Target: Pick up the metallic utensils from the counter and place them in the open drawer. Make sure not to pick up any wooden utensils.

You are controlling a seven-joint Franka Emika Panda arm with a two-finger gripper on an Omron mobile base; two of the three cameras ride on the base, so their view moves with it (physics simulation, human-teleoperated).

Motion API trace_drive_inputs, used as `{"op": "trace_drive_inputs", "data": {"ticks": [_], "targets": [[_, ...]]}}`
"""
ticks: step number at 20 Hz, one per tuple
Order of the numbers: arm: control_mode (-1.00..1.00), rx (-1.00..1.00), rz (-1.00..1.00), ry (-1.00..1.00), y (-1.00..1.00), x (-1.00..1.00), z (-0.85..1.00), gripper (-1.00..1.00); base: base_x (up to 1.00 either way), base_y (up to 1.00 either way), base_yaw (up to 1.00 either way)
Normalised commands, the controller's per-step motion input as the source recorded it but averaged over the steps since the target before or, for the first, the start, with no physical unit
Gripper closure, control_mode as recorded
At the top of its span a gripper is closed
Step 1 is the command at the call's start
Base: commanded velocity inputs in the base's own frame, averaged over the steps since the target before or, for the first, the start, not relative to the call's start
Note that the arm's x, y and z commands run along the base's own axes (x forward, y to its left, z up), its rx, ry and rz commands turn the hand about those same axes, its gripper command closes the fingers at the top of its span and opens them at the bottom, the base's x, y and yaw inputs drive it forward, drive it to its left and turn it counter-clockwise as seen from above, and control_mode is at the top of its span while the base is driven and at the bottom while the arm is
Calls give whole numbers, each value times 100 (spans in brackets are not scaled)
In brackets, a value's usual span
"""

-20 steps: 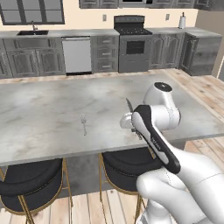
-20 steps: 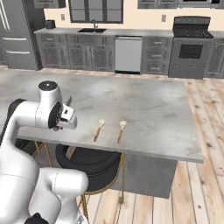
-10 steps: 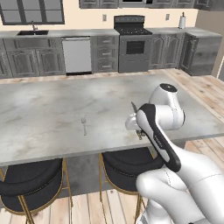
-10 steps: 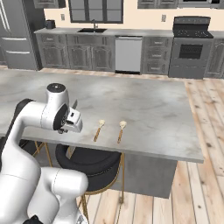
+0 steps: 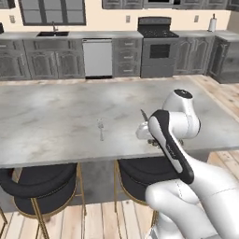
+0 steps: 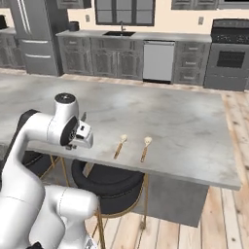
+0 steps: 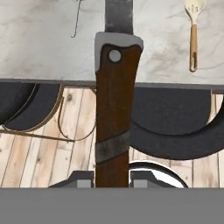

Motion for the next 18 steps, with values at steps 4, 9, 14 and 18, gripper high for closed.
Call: {"op": "trace_drive_inputs", "data": {"ticks": [4,9,14,18], "targets": [[100,0,0,0,0,0,0,100,-52,57,40],[100,0,0,0,0,0,0,100,-28,99,50],[100,0,0,0,0,0,0,100,-10,100,43],[100,0,0,0,0,0,0,100,1,100,45]]}}
